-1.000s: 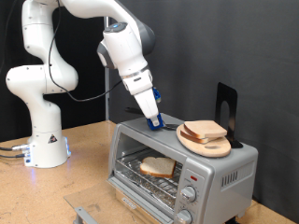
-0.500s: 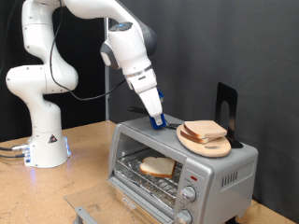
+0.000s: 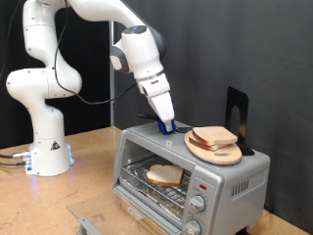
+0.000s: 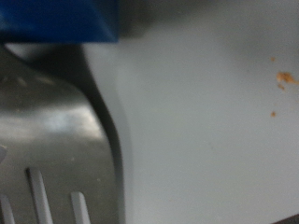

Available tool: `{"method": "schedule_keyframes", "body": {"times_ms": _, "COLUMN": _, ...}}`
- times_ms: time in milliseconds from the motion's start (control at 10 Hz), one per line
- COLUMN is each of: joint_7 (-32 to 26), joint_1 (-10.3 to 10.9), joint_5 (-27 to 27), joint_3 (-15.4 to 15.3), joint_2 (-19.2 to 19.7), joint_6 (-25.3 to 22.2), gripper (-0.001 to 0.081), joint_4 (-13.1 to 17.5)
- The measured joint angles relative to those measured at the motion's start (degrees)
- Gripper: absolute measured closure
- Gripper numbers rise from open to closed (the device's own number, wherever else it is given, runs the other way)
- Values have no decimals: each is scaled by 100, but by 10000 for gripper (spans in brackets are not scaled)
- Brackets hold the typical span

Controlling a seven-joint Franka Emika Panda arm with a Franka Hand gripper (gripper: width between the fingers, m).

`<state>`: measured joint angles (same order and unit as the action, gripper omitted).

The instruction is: Make a piece of toast with the oven

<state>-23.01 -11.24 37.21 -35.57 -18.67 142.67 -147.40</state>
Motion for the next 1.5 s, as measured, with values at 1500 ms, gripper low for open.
{"method": "schedule_keyframes", "body": {"times_ms": 1500, "joint_7": 5, "joint_1": -169, "joint_5": -546, "joint_3": -359, "joint_2": 34, "joint_6": 1317, "gripper": 0, "joint_4": -290}}
